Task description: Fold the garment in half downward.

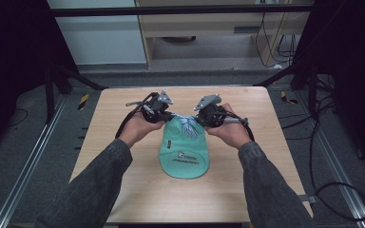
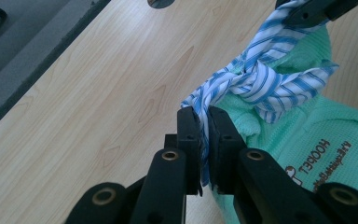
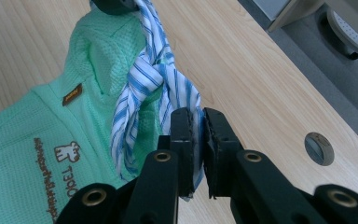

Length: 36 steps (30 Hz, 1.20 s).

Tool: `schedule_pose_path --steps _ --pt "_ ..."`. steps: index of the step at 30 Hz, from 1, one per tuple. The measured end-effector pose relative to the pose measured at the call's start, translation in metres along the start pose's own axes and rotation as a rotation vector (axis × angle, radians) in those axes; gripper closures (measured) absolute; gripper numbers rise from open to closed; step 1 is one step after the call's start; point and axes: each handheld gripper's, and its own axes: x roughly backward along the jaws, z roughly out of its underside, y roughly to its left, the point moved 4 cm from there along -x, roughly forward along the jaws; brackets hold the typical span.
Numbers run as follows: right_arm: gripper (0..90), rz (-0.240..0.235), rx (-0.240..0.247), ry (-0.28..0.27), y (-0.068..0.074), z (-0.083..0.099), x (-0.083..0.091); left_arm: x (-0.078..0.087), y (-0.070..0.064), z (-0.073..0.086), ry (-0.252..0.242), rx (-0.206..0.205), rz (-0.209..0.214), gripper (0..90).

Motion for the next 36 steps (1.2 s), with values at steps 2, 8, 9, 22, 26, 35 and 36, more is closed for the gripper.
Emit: schedule_pose_path --steps 2,8,9,22,26,35,36 --pt "82.9 0.000 -0.004 -0.002 -0.003 0.001 -0.001 -0.002 0.001 -0.003 0.007 -0.008 0.004 84.6" --pt "83.0 0.003 -0.031 -0.012 -0.012 0.006 -0.003 -0.007 0.003 -0.011 0.003 -0.016 0.003 84.6" --pt "83.0 0.006 -0.033 -0.012 -0.013 0.006 -0.003 -0.007 0.001 -0.012 0.007 -0.029 -0.001 84.6" --pt "82.5 0.033 0.021 -0.025 0.004 0.007 0.008 0.005 -0.016 -0.002 -0.036 -0.044 -0.052 84.4" --pt "82.5 0.032 0.030 -0.023 0.011 0.009 0.009 0.006 -0.023 0.002 -0.029 -0.059 -0.059 84.4" --pt "82.9 0.041 0.015 -0.023 0.015 0.016 0.010 0.001 -0.023 -0.002 -0.033 -0.048 -0.057 84.5" --pt "82.9 0.051 0.011 -0.023 0.010 0.014 0.011 0.000 -0.020 -0.006 -0.036 -0.047 -0.060 84.4"
